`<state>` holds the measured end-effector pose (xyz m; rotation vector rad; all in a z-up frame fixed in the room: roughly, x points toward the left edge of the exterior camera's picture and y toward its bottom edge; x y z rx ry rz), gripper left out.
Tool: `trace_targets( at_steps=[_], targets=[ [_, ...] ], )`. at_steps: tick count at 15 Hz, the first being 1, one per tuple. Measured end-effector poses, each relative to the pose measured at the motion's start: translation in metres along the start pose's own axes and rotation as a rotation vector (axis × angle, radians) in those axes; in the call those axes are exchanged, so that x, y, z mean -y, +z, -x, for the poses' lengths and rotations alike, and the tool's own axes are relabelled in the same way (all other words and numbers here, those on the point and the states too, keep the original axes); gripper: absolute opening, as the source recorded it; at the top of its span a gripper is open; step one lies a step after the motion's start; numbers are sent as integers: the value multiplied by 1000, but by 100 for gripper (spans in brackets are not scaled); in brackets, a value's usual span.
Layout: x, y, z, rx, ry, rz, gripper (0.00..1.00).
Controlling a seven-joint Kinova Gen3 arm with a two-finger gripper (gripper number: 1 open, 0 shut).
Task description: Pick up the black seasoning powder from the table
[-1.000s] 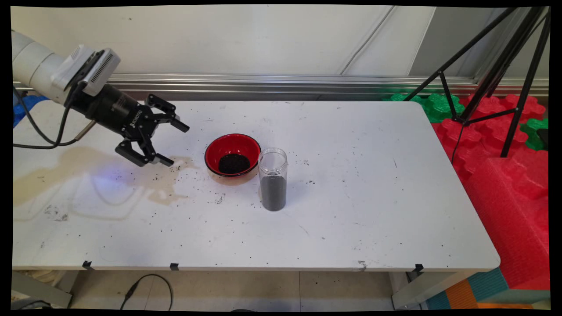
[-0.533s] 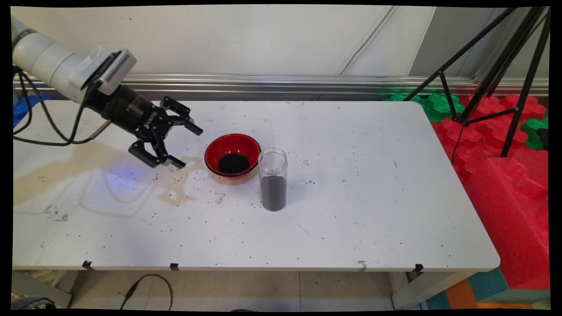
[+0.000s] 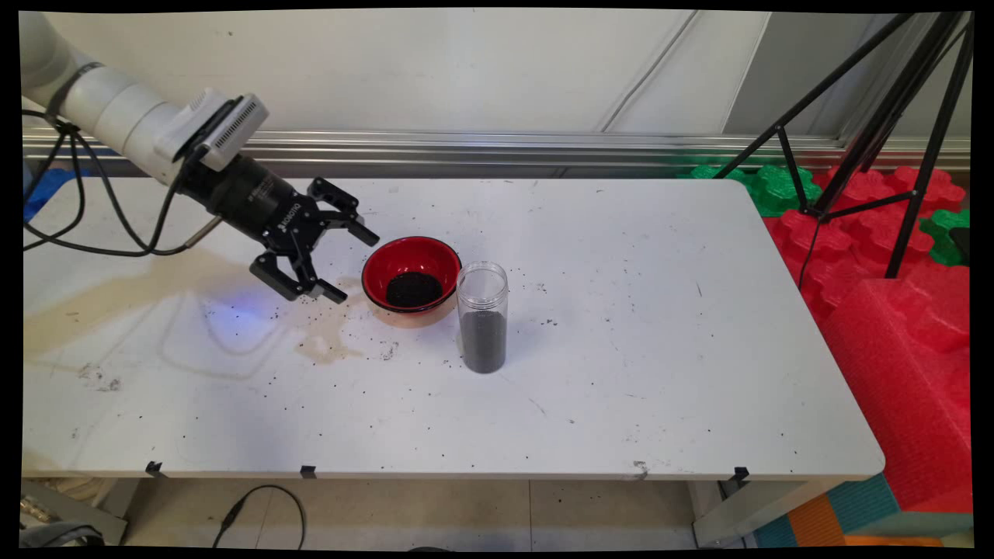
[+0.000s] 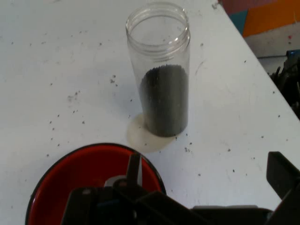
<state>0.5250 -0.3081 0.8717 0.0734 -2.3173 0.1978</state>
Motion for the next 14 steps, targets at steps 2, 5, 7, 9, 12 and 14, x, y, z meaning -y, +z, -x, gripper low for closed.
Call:
trace_targets(
  at_steps=[2, 5, 7, 9, 12, 14],
  targets=[
    [3, 6, 1, -11, -1, 13, 100],
    [9, 16, 3, -28, -2, 34, 100],
    [12, 23, 4, -39, -2, 48, 100],
    [16, 29, 6, -48, -2, 59, 100],
    [25, 44, 9, -66, -8, 78, 100],
    [31, 54, 12, -79, -20, 87, 100]
  ],
)
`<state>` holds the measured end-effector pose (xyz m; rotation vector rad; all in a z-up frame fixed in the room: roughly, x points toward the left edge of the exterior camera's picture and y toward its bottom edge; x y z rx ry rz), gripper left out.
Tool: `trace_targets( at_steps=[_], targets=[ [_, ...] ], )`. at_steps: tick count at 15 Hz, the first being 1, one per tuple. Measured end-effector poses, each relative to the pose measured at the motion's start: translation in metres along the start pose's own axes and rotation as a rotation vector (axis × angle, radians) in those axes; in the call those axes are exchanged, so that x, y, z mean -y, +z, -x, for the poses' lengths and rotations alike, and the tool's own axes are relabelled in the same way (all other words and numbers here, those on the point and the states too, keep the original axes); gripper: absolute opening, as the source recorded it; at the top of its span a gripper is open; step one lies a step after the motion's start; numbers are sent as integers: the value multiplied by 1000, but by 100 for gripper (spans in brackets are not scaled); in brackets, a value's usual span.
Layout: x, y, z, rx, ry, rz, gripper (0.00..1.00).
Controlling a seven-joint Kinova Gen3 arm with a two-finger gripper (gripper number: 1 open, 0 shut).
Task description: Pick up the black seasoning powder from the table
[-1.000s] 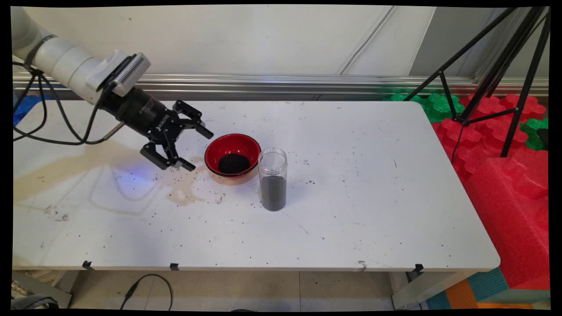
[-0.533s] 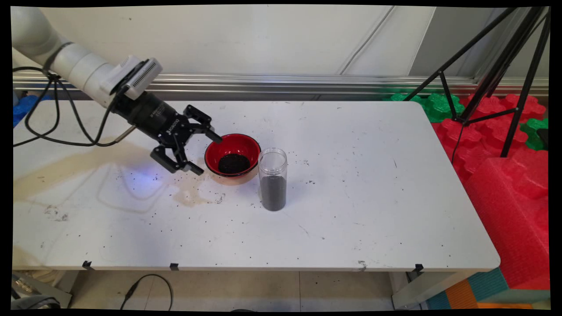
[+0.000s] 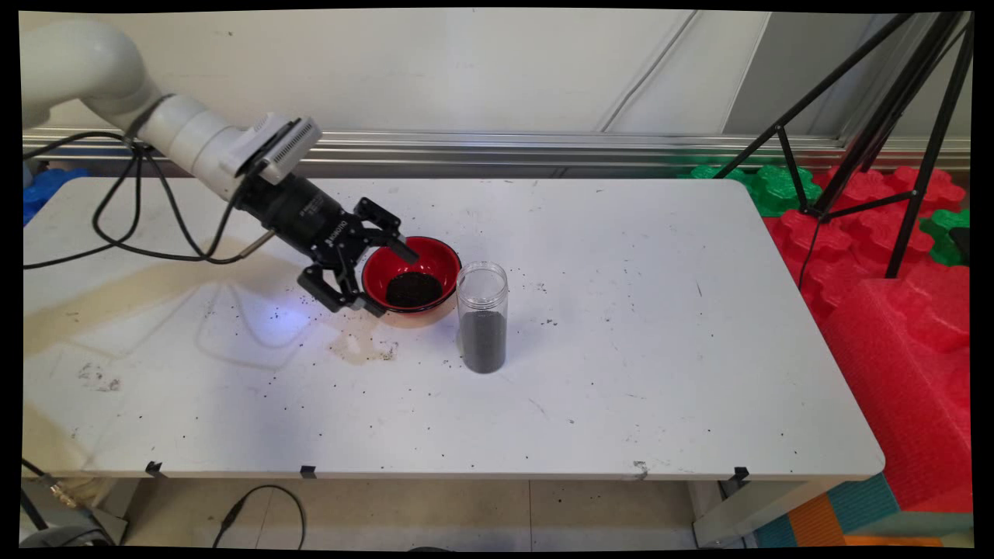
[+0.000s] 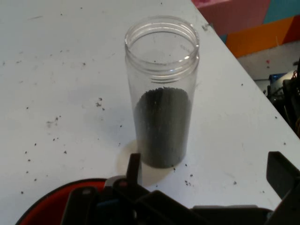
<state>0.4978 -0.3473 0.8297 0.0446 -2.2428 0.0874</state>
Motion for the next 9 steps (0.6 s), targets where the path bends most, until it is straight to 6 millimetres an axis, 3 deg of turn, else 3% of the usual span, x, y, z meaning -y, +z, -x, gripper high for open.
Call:
trace_targets(
  at_steps=[9],
  targets=[
    [14, 38, 12, -77, -41, 24, 100]
  ],
)
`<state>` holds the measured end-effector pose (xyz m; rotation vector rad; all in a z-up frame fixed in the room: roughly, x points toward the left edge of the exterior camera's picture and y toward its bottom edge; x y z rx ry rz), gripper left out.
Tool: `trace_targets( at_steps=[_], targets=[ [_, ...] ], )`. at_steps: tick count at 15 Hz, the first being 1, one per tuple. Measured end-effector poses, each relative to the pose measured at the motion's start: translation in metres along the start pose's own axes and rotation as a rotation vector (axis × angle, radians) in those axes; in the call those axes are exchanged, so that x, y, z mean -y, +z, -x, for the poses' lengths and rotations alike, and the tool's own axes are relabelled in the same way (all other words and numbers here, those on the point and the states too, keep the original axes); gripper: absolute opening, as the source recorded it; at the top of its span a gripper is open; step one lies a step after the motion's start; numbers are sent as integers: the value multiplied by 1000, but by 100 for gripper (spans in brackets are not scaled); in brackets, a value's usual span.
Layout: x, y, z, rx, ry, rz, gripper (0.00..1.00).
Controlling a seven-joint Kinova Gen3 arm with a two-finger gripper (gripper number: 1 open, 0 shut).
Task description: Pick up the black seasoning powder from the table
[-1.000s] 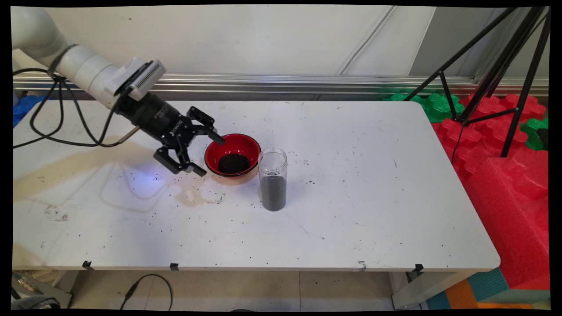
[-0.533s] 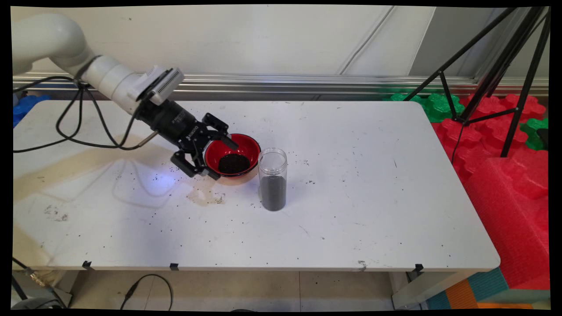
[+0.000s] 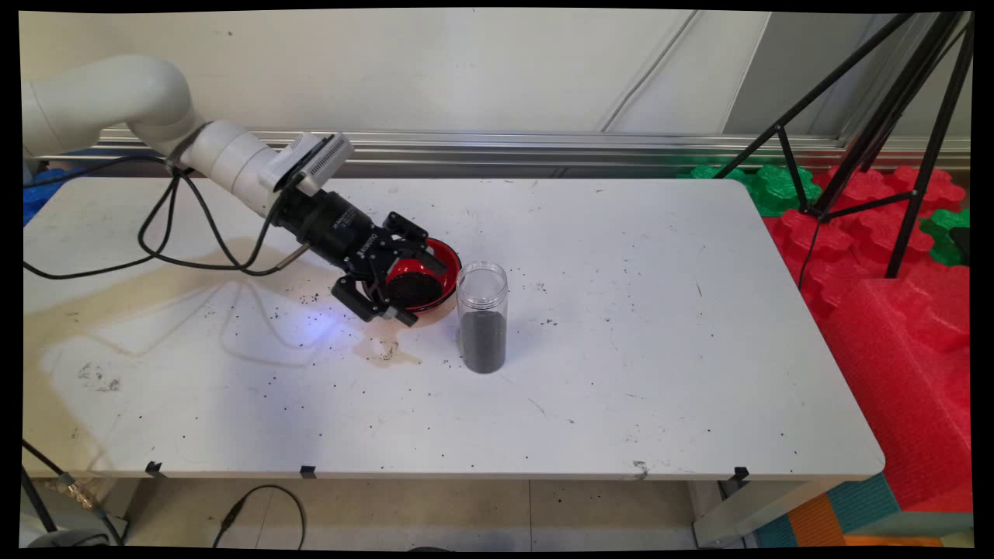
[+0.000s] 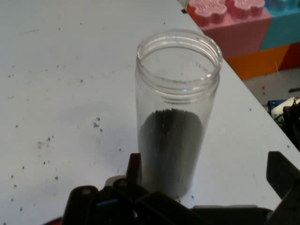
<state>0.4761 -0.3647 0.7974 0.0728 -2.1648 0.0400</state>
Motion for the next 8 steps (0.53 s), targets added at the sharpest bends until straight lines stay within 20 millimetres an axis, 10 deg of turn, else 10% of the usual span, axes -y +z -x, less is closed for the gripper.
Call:
trace_targets(
  at_steps=[8],
  targets=[
    [11, 24, 4, -59, -25, 15, 100]
  ],
)
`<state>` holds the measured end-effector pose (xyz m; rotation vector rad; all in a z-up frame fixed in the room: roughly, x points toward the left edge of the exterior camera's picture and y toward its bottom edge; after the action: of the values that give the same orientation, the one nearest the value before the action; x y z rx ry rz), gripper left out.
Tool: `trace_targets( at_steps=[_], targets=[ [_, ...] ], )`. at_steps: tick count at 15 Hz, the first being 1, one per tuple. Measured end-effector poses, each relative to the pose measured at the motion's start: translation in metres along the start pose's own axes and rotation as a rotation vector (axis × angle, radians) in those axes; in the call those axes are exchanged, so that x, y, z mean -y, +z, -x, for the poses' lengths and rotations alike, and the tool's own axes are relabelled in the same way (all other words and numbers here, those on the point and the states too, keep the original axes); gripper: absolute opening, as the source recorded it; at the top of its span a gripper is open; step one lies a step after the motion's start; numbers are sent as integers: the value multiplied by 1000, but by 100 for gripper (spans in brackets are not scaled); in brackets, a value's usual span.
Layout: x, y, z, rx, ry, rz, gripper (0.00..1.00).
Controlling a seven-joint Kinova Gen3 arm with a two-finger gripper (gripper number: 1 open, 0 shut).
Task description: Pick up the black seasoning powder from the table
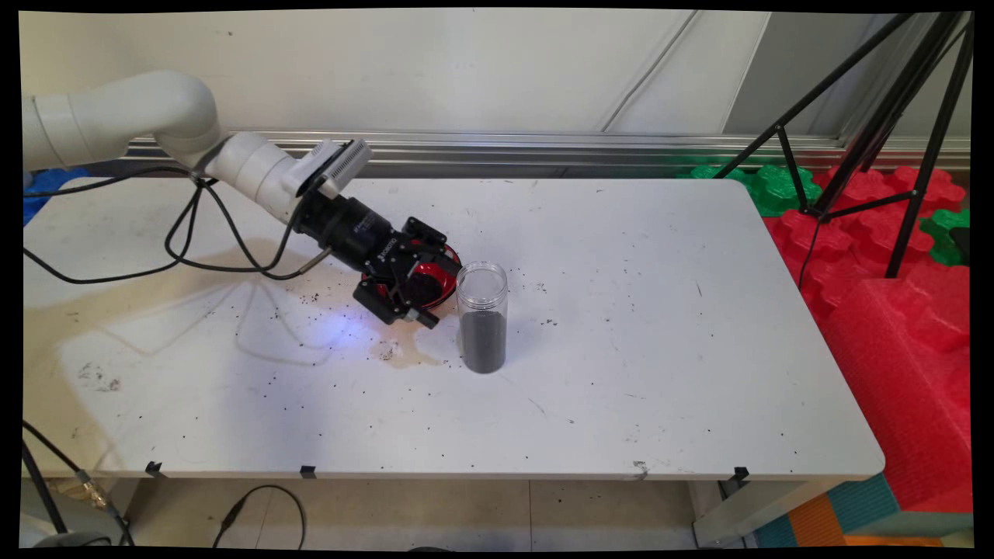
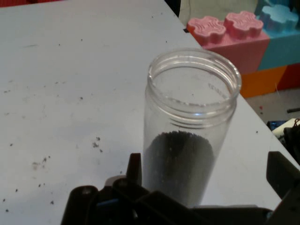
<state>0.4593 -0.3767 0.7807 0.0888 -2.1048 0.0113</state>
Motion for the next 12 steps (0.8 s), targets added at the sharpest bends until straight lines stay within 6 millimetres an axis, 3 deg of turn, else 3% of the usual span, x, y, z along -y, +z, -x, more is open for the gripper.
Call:
trace_targets(
  at_steps=[12],
  targets=[
    [15, 37, 4, -55, -37, 15, 100]
  ],
)
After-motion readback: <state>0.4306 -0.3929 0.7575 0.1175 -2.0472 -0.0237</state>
